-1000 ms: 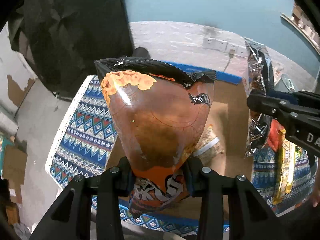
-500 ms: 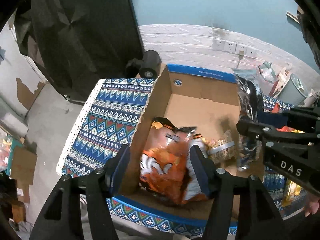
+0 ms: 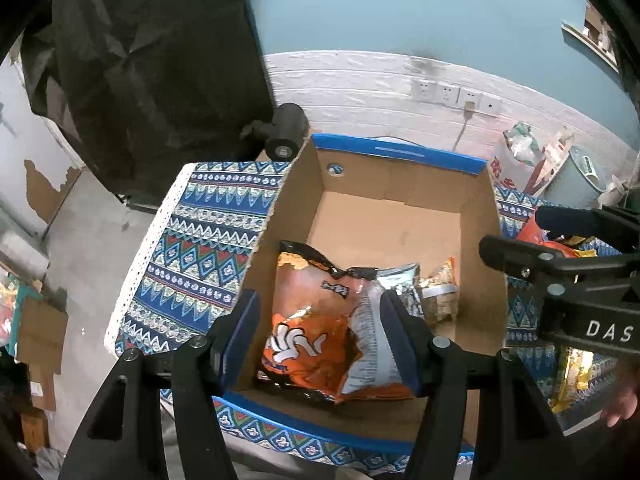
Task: Organize snacks
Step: 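Carry both bags into the cardboard box and open both grippers to release them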
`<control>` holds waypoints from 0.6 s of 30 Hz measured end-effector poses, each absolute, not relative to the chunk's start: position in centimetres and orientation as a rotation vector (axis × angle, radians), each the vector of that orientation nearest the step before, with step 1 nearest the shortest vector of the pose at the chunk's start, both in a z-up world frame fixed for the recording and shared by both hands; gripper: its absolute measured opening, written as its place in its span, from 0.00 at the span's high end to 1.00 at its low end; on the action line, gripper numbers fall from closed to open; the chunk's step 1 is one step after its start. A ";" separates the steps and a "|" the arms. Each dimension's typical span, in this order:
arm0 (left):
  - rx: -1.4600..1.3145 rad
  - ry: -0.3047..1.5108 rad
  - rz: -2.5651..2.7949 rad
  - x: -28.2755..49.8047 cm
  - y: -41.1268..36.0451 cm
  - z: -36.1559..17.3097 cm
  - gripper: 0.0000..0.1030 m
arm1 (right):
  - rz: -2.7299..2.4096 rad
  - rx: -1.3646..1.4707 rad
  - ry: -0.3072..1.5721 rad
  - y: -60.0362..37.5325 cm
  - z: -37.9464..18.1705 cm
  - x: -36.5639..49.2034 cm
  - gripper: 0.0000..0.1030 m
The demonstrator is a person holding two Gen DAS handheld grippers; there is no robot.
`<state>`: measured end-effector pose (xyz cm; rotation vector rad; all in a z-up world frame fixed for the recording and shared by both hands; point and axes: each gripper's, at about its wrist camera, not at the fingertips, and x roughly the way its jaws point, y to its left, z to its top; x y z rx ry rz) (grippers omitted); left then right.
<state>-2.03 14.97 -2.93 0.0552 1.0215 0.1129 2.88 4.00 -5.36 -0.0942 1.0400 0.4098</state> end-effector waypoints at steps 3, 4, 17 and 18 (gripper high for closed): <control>0.061 1.020 0.101 -1.9 14.2 -2.7 0.38 | 0.389 -0.102 1.039 2.9 -5.2 2.7 0.26; 0.063 1.019 0.098 -1.9 14.0 -2.7 0.38 | 0.381 -0.104 1.038 2.5 -5.2 2.6 0.26; 0.077 1.039 0.006 -1.9 9.4 -2.8 0.38 | 0.284 -0.106 1.037 -3.7 -5.4 1.1 0.26; 0.080 1.040 0.000 -1.9 8.9 -2.8 0.39 | 0.277 -0.105 1.038 -4.2 -5.5 1.0 0.26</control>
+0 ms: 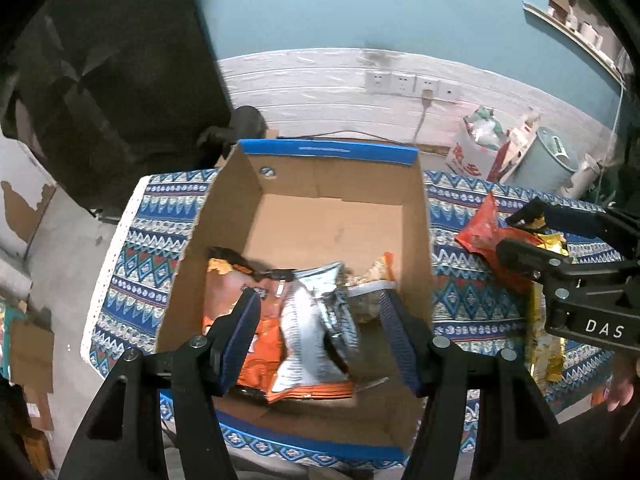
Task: Organize snacks
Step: 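Carry both bags into the cardboard box and open both grippers to release them, then move both tools from the box back over the snack pile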
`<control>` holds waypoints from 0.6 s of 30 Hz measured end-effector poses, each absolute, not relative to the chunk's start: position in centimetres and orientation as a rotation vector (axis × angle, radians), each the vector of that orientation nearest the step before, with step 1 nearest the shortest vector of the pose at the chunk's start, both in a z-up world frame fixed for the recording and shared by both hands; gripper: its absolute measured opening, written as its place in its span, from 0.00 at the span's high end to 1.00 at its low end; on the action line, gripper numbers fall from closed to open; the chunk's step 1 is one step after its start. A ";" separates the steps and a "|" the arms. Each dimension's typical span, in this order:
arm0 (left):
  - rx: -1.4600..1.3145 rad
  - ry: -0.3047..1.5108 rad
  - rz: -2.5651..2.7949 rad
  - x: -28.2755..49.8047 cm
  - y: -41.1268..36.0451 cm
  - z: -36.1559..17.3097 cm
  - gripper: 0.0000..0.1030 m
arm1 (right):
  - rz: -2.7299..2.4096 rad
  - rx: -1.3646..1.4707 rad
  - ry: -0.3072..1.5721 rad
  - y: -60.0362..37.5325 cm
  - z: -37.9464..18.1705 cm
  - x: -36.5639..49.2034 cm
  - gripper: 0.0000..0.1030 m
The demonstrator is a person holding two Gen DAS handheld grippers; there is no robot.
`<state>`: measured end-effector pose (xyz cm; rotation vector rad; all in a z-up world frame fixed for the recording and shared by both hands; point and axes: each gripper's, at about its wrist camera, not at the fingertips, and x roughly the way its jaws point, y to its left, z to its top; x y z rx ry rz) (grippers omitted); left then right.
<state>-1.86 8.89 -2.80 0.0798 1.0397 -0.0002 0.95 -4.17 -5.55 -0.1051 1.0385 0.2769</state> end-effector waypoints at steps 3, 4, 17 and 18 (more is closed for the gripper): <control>0.092 1.041 -0.021 -1.8 7.6 -2.8 0.38 | 0.254 -0.106 1.044 -5.6 -5.8 0.6 0.26; 0.098 1.040 -0.025 -1.8 7.2 -2.8 0.38 | 0.244 -0.107 1.045 -6.2 -5.9 0.5 0.26; 0.114 1.089 -0.143 -1.7 1.3 -3.6 0.39 | 0.150 -0.059 1.088 -13.4 -7.7 -0.9 0.26; 0.130 1.092 -0.147 -1.7 0.7 -3.7 0.39 | 0.144 -0.054 1.092 -13.9 -7.9 -1.0 0.26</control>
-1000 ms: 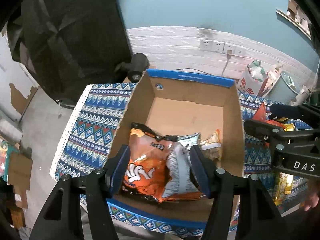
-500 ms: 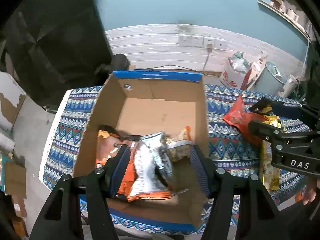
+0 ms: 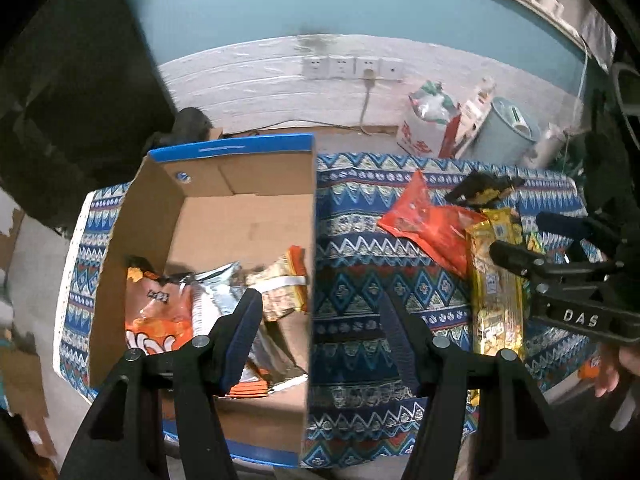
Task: Organize snacks
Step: 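Move both tools from the box back over the snack pile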
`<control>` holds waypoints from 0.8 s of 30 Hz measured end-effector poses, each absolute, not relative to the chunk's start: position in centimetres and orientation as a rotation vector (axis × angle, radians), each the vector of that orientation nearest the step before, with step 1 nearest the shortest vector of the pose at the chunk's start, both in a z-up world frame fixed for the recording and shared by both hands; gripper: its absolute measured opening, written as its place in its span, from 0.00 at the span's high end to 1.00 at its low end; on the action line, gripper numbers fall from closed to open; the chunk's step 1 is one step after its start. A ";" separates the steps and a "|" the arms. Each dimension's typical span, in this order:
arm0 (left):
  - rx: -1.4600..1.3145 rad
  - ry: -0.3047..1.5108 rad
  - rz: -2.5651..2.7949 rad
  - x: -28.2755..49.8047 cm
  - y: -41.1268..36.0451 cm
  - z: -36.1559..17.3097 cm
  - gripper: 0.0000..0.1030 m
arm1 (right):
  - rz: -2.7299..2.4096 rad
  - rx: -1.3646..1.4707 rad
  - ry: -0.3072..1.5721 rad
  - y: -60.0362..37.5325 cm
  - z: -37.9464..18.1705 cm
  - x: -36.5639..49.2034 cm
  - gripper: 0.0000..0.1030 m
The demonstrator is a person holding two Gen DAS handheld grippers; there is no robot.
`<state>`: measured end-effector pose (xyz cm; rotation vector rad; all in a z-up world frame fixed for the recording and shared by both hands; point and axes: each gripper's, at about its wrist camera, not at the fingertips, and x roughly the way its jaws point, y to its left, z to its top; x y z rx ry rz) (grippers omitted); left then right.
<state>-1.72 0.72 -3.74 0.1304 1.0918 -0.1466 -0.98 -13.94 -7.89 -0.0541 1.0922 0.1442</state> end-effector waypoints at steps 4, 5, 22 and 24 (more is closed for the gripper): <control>0.201 1.107 -0.165 -1.9 -1.9 -4.6 0.39 | 0.108 -0.038 1.110 -16.3 -8.7 -1.6 0.26; 0.217 1.109 -0.168 -2.0 -2.5 -4.9 0.39 | 0.097 -0.036 1.117 -17.0 -9.0 -1.7 0.26; 0.347 1.177 -0.251 -1.2 -10.8 -8.5 0.35 | -0.067 0.015 1.249 -25.3 -14.9 -2.7 0.26; 0.343 1.193 -0.258 -0.9 -11.2 -9.0 0.35 | -0.084 0.030 1.264 -26.1 -15.8 -2.5 0.26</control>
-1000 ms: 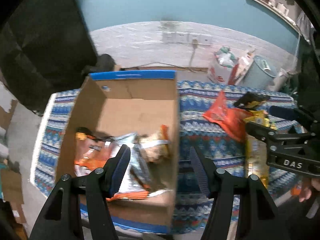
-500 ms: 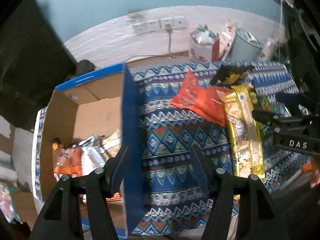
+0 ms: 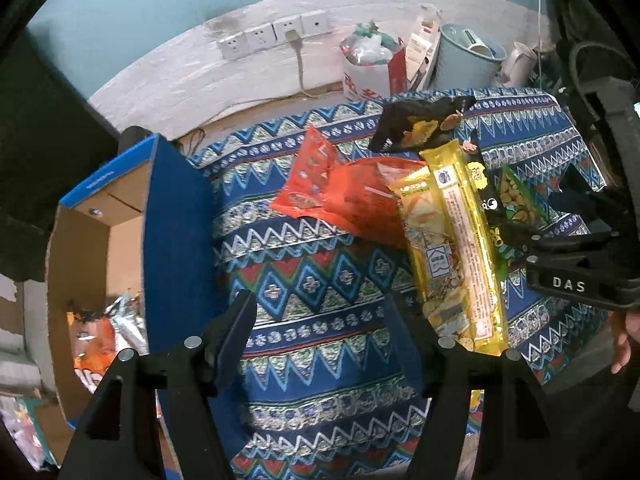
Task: Organize snacks
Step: 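Move both tools from the box back over the snack pile, then grasp a long yellow biscuit pack with the left gripper while the right grasps the green peanut bag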
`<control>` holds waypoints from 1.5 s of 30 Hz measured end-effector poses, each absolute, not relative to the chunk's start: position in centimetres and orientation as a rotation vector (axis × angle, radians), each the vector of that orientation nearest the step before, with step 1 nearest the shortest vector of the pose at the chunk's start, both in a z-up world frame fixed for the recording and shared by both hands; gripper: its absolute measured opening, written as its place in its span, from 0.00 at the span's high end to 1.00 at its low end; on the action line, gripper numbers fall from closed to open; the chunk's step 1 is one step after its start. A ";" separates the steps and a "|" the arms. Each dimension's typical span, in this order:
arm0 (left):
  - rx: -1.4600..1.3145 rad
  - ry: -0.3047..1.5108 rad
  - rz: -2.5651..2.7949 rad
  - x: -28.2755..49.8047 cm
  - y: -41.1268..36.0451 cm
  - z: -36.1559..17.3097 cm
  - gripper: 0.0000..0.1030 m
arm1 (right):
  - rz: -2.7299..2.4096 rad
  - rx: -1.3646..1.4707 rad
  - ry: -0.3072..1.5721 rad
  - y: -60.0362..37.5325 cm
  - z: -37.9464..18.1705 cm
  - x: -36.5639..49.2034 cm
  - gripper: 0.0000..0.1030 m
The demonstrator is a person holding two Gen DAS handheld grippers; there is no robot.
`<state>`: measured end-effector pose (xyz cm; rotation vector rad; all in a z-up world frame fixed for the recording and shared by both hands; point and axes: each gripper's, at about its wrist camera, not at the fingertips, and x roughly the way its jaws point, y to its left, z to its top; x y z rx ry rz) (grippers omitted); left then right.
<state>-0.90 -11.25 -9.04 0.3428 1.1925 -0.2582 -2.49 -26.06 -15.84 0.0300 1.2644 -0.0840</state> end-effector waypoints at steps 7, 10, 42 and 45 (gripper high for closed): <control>0.332 1.254 -0.257 -0.1 -12.2 -11.5 0.35 | -0.136 0.147 1.282 -28.2 -17.6 -1.5 0.26; 0.344 1.262 -0.253 0.1 -12.5 -12.1 0.35 | -0.166 0.184 1.285 -29.0 -18.4 -1.0 0.26; 0.190 1.408 -0.349 0.7 -16.0 -16.1 0.22 | -0.271 0.337 1.278 -35.1 -19.1 -4.6 0.25; 0.200 1.409 -0.357 0.4 -16.7 -16.6 0.22 | -0.317 0.395 1.273 -36.6 -19.0 -5.3 0.25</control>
